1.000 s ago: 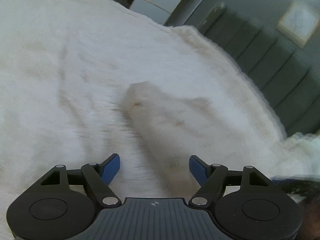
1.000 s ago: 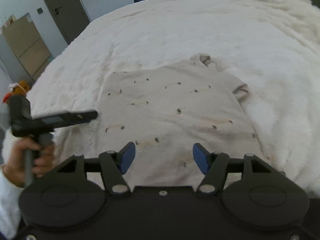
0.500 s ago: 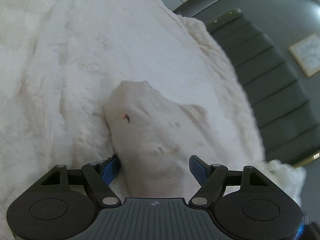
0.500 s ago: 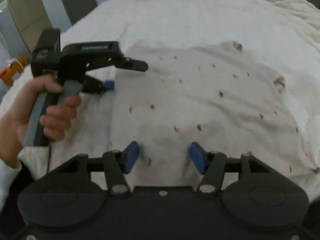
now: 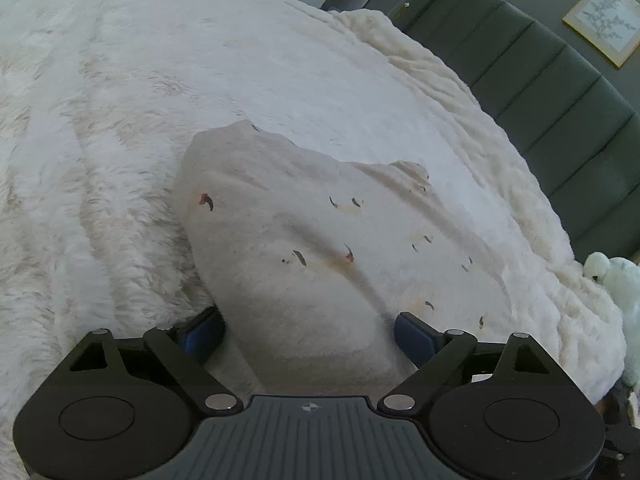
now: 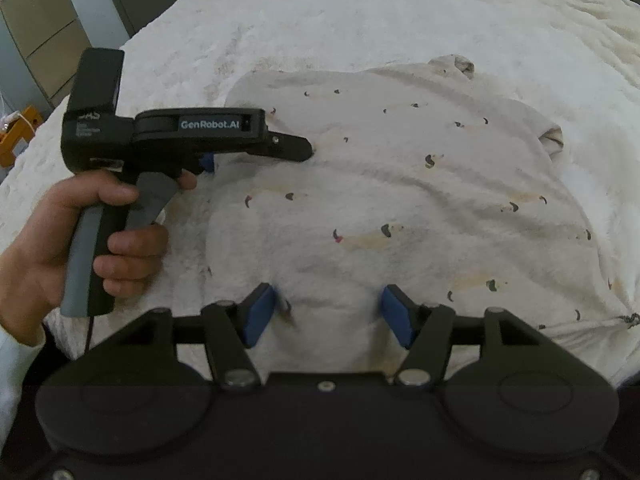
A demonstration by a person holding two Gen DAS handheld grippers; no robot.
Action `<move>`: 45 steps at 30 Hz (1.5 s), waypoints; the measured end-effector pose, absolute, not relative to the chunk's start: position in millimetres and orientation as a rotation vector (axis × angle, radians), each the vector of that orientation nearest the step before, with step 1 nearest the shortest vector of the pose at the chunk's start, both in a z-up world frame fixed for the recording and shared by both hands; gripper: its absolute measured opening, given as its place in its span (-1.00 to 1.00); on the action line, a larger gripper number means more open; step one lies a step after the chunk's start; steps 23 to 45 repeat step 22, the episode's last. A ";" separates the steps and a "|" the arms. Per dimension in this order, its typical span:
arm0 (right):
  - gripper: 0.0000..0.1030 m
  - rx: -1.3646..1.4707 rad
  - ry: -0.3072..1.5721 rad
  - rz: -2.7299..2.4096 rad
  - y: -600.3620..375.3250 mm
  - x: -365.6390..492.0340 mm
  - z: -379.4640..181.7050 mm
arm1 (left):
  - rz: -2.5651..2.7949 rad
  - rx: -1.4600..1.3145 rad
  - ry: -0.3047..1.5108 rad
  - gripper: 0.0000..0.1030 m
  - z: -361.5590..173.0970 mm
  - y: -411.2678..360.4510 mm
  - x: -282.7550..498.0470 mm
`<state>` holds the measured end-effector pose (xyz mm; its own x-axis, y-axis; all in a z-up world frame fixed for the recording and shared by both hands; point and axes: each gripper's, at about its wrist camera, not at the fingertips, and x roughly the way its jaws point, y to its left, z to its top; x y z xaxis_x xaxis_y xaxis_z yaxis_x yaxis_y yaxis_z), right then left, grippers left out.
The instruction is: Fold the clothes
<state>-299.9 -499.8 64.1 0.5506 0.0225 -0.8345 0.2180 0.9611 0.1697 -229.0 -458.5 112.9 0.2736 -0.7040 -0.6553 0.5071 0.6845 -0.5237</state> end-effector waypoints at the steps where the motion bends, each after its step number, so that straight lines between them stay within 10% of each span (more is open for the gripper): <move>1: 0.16 0.268 0.986 -0.118 -499.8 -299.2 63.8 | -0.824 -0.232 1.004 0.73 112.5 -461.0 -228.0; 45: 0.17 0.255 0.998 -0.121 -497.3 -296.3 63.5 | -0.819 -0.241 1.008 0.73 115.8 -453.3 -229.5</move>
